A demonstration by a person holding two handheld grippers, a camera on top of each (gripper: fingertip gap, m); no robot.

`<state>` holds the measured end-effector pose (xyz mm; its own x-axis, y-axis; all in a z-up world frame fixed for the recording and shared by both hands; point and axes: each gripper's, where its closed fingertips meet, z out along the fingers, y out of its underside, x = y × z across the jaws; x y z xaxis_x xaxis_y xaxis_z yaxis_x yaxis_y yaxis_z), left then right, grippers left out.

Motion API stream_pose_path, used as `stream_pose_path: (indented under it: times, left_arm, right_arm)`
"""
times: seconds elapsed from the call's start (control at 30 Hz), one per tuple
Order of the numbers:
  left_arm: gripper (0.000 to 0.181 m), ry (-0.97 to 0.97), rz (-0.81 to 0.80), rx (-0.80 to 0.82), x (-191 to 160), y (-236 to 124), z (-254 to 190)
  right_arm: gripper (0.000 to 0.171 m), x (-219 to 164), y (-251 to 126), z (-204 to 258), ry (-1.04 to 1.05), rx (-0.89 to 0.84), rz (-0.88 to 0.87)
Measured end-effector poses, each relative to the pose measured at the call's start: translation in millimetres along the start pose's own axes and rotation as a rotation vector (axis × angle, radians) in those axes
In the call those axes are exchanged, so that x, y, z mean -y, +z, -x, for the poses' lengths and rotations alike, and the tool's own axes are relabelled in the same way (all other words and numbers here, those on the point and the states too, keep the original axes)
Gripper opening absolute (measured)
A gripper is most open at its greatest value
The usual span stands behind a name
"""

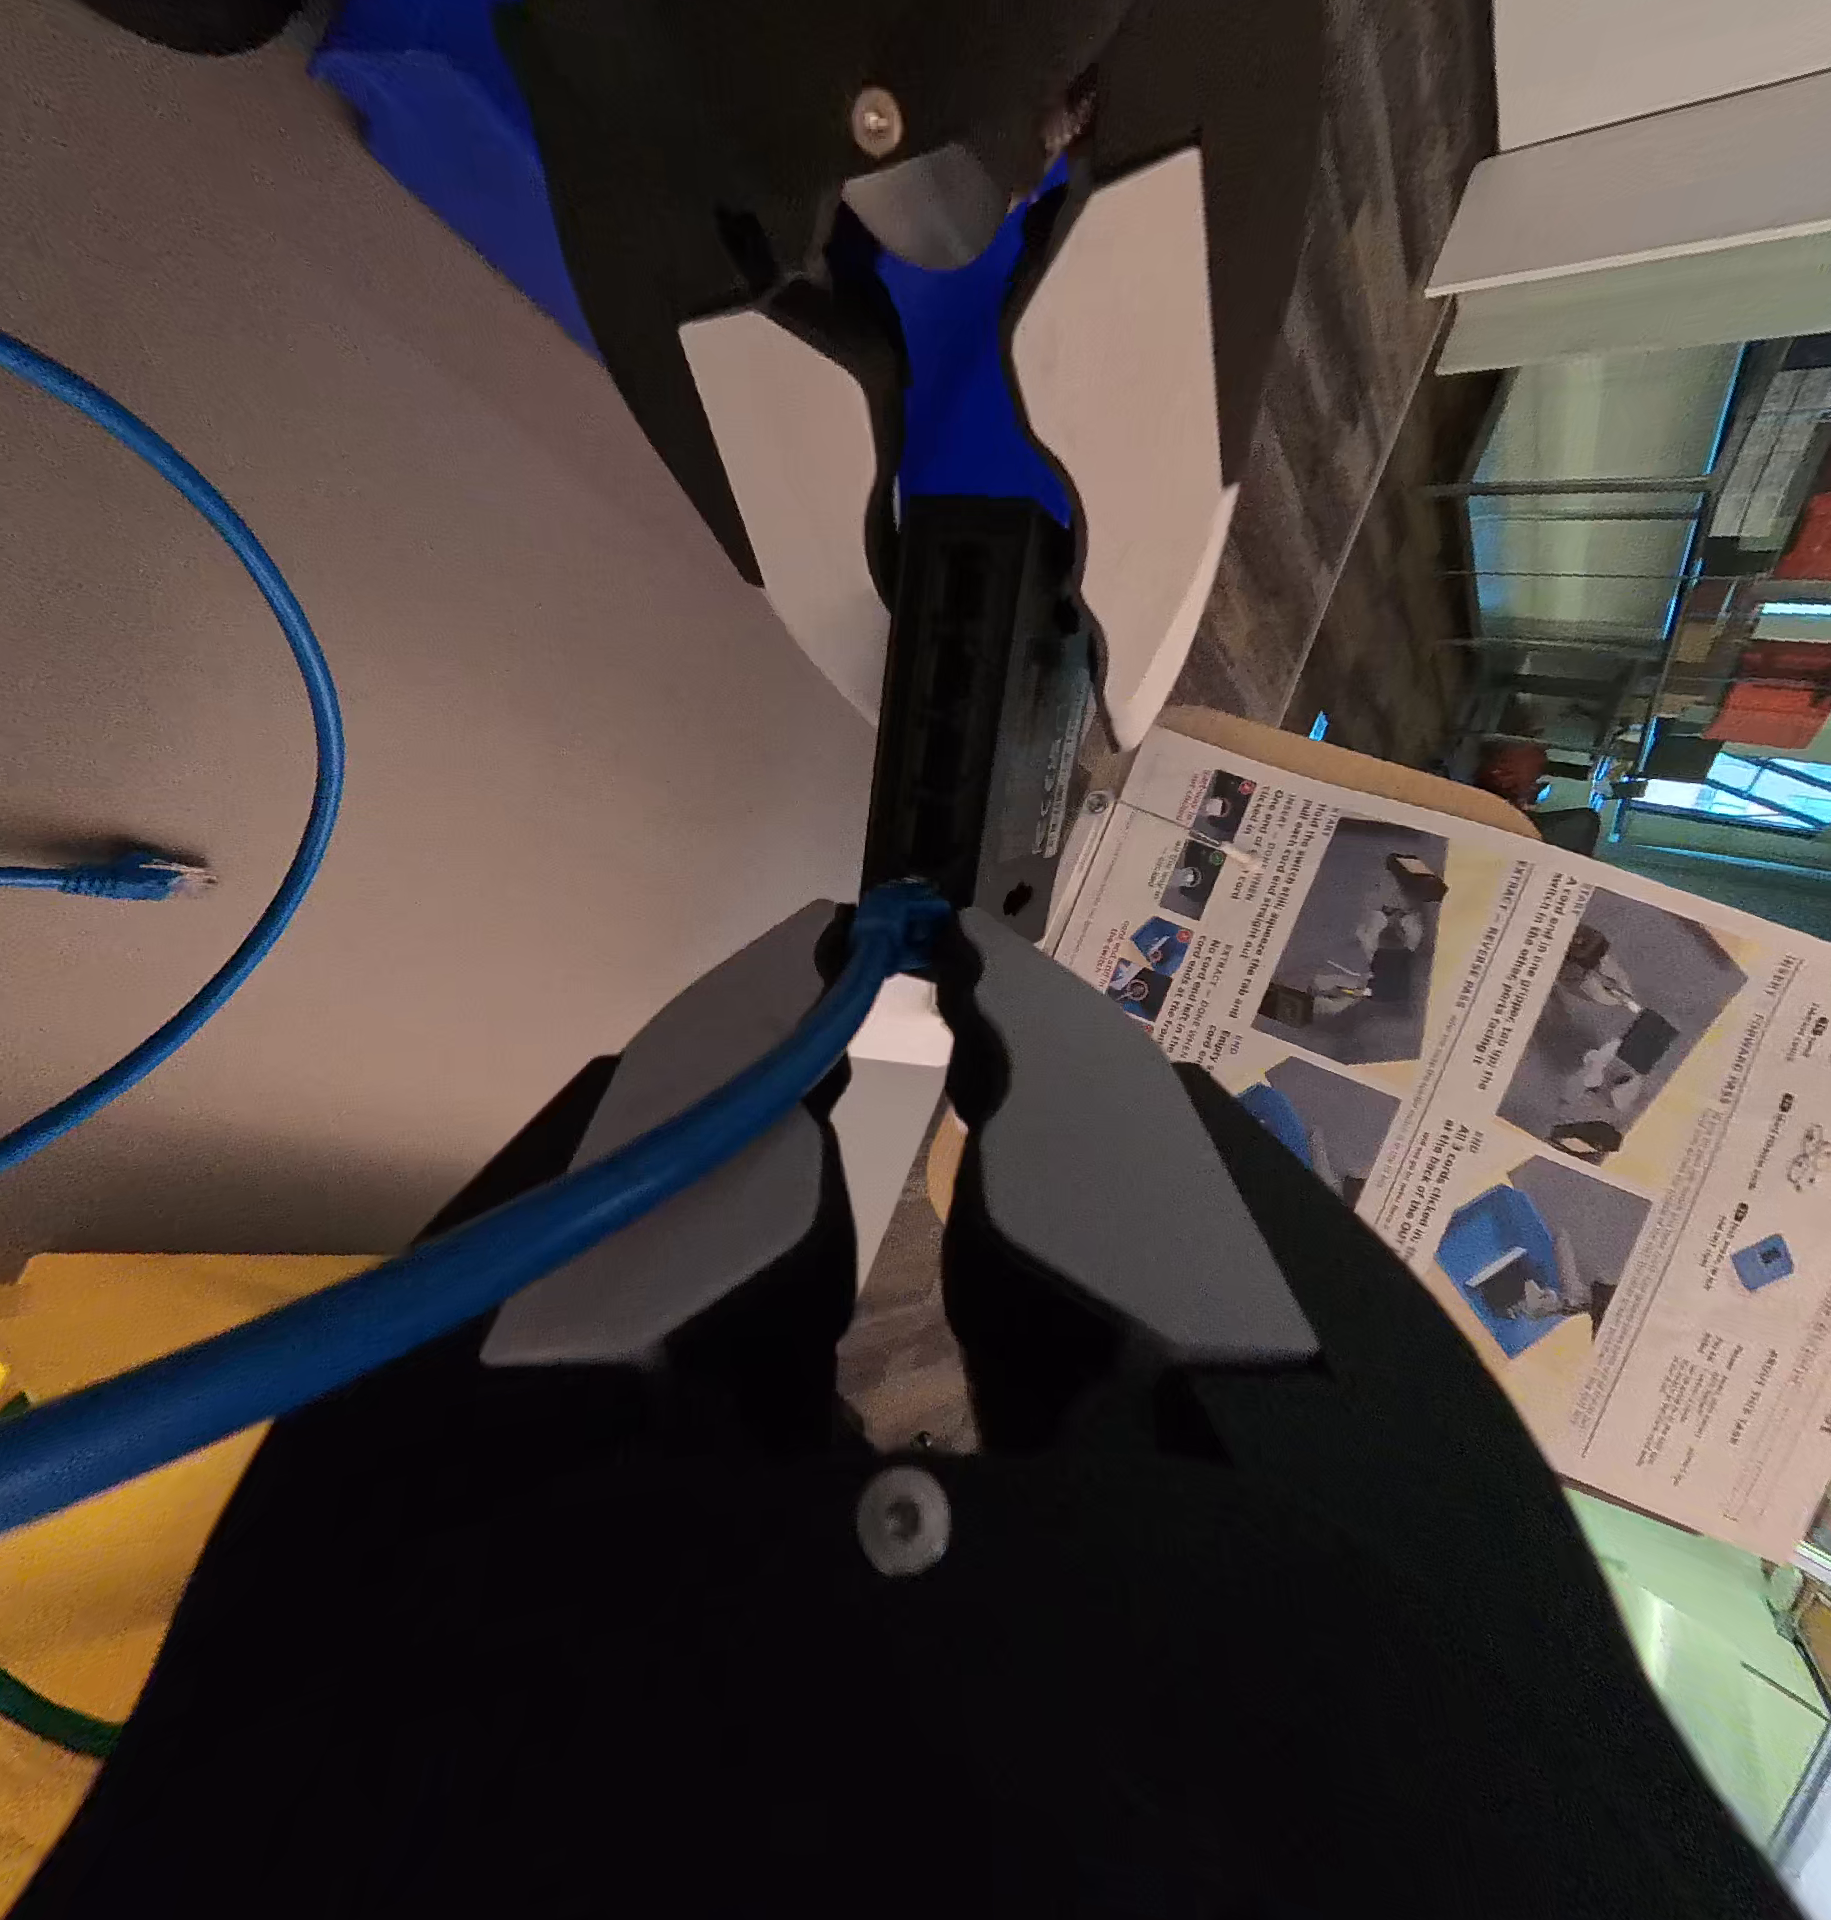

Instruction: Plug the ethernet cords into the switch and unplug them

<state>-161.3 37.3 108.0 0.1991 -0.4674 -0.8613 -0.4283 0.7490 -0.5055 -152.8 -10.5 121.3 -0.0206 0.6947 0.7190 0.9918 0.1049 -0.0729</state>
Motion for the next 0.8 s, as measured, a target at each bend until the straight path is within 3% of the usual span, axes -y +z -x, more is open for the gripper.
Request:
stream_pose_path:
  times: [0.33,0.57,0.67,0.8]
  left_arm:
    - [0.035,-0.053,0.044,-0.064,-6,14,-18]
    - [0.034,-0.086,0.031,-0.076,3,10,-18]
    - [0.033,-0.072,-0.062,-0.101,14,0,-19]
    - [0.039,-0.078,-0.330,-0.062,40,-16,-20]
  right_arm:
    - [0.015,-1,-3,12,0.075,0.015,-0.040]
    - [0.014,2,-12,10,0.081,-0.078,-0.110]
    - [0.014,7,-21,6,0.127,-0.136,-0.191]
    - [0.014,19,-36,15,0.195,-0.115,-0.303]
